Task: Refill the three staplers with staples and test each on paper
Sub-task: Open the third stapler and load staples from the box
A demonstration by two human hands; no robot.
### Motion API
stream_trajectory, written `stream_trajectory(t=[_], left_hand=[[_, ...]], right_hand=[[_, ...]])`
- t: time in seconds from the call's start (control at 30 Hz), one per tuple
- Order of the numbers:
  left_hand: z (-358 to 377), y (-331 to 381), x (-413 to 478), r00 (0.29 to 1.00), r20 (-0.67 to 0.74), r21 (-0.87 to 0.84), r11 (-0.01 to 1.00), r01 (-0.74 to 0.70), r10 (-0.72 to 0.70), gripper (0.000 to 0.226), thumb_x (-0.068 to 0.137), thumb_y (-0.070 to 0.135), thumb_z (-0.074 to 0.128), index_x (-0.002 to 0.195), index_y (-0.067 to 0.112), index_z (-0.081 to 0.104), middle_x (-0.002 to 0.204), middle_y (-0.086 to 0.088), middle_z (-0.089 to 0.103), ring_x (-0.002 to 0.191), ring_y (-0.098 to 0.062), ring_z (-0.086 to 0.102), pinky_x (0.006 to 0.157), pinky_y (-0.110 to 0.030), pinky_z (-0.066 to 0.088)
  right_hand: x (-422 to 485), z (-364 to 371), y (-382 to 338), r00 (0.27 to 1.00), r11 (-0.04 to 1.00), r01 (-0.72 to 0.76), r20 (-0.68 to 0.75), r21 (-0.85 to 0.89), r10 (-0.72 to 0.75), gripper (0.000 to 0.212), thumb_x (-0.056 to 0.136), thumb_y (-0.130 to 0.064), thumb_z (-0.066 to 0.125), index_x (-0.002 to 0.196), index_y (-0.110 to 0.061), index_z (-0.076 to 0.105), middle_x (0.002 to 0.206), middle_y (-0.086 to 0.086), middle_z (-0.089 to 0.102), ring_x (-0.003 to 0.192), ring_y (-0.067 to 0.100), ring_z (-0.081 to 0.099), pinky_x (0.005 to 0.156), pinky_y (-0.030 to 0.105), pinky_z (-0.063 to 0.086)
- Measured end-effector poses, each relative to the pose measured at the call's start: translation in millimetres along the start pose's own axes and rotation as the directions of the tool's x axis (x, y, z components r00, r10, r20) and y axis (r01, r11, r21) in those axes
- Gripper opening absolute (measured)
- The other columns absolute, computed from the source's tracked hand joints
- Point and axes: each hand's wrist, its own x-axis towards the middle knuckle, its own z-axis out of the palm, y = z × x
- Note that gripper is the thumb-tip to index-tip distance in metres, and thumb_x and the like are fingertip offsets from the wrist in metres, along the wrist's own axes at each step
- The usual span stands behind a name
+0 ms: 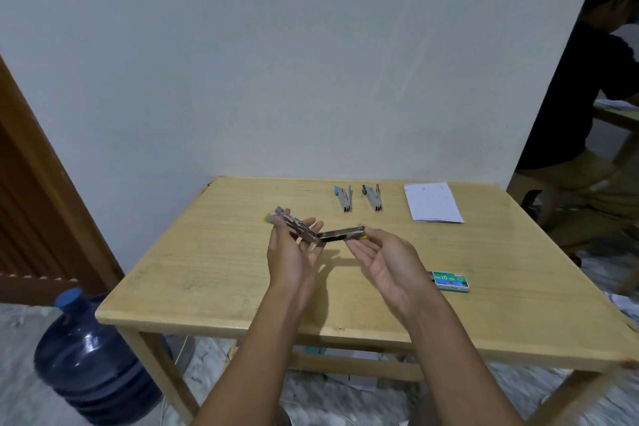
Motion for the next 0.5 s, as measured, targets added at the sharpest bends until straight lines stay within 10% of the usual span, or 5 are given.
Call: stream_trajectory(t=[0.3,0.5], left_hand=[[5.4,11.9,15.0,0.986,-0.076,-0.266,0.956,0.126,-0.151,0.050,0.099,0.060,0.029,0.094,0.015,0.050,0.064,-0.004,0.042,0.051,-0.018,0.044,0.050,-0.026,0.040],[1.8,12.9,14.5,0.983,0.077,-0.088,0.981,0.175,-0.169,0.046,0.099,0.056,0.037,0.078,0.016,0.044,0.047,0.004,0.033,0.032,-0.008,0.024,0.033,-0.017,0.019]], right_hand=[[1.8,-7.0,11.7,0.970,0.885,-0.109,0.147,-0.452,0.194,0.024,0.095,0.008,0.046,0.111,0.005,0.064,0.099,0.024,0.072,0.083,0.023,0.071,0.075,0.029,0.059],[-8.5,-7.9,-0.6,0.896,0.420,0.184,0.327,-0.889,0.299,0.031,0.088,-0.005,0.062,0.118,-0.014,0.065,0.098,0.005,0.073,0.083,0.014,0.069,0.082,0.035,0.056]])
